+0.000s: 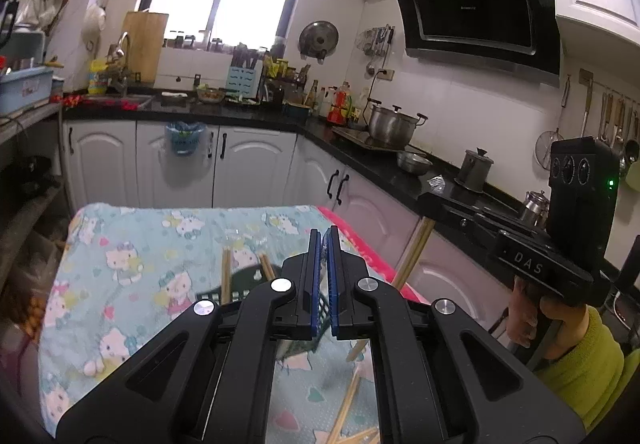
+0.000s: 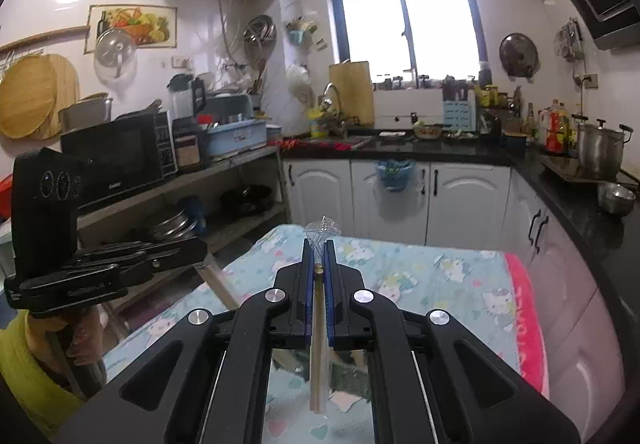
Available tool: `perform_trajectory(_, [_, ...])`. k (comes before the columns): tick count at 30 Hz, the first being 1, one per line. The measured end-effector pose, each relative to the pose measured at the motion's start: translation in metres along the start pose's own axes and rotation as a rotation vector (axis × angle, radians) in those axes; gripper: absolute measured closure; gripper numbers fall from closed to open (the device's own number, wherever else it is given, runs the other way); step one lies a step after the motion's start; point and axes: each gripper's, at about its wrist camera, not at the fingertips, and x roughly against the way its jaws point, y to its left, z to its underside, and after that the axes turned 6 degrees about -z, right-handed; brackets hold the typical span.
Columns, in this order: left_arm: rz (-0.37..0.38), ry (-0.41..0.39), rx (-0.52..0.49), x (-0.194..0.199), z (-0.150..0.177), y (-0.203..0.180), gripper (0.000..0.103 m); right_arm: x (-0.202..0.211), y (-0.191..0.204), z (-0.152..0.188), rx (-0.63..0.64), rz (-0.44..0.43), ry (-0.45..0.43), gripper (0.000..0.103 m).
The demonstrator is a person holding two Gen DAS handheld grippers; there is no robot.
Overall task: Organize utensils
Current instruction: 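Lift the chopsticks and carry both tools over the green caddy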
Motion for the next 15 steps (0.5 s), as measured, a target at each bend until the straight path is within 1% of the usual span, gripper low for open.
perform_trajectory(6, [-0.019,-0.034,-0.038,0.005,-0.023,-0.001,0.102,-0.001,-0.014,-0.016,-0.003,0.030,-0.038,0.098])
perform_trajectory(9, [-0.048,-0.058,-0.056,0.008,-0.032,0.002,0.102,-0.004,-0.019,-0.025,-0.004,0.048,-0.050,0.098])
perform_trajectory(11, [-0.057,-0.069,-0.049,0.010,-0.037,0.008,0.102,-0.006,-0.023,-0.030,-0.001,0.060,-0.056,0.098])
perform_trajectory(15, [-0.099,-0.086,-0.053,0.010,-0.044,0.018,0.102,-0.010,-0.027,-0.037,0.001,0.077,-0.081,0.098])
